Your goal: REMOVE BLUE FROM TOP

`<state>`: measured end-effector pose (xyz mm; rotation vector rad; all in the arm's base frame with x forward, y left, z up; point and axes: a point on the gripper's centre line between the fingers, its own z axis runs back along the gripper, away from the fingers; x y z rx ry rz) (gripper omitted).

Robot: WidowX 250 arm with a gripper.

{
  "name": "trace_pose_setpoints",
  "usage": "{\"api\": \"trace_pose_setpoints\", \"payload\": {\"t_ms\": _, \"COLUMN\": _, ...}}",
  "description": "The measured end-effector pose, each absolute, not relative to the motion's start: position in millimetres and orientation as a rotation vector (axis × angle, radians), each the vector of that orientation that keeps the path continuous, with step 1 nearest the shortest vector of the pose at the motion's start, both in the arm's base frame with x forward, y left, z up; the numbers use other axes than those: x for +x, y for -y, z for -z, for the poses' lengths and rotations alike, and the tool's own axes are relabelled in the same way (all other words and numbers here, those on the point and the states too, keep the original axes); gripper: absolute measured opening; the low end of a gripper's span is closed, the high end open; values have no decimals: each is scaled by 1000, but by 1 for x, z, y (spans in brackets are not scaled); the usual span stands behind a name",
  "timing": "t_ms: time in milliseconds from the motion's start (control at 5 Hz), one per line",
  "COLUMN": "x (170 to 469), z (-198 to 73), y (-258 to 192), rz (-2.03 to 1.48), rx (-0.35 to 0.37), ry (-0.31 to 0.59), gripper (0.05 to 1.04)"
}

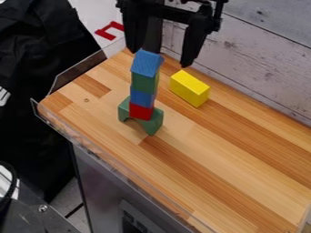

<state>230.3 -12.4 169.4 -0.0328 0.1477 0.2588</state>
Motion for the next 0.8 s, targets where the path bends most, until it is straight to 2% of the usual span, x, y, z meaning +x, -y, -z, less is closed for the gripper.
{"api": "trace_pose_setpoints", "payload": {"t_ms": 400, "x": 230, "z": -165, "y": 4, "rz": -287, "rx": -36, "ry": -173, "gripper": 999}}
{"api": "trace_pose_setpoints", "payload": {"t_ms": 800, "x": 245, "z": -169, "y": -17, "rz": -320, "rx": -47, "ry": -194, "gripper": 999}}
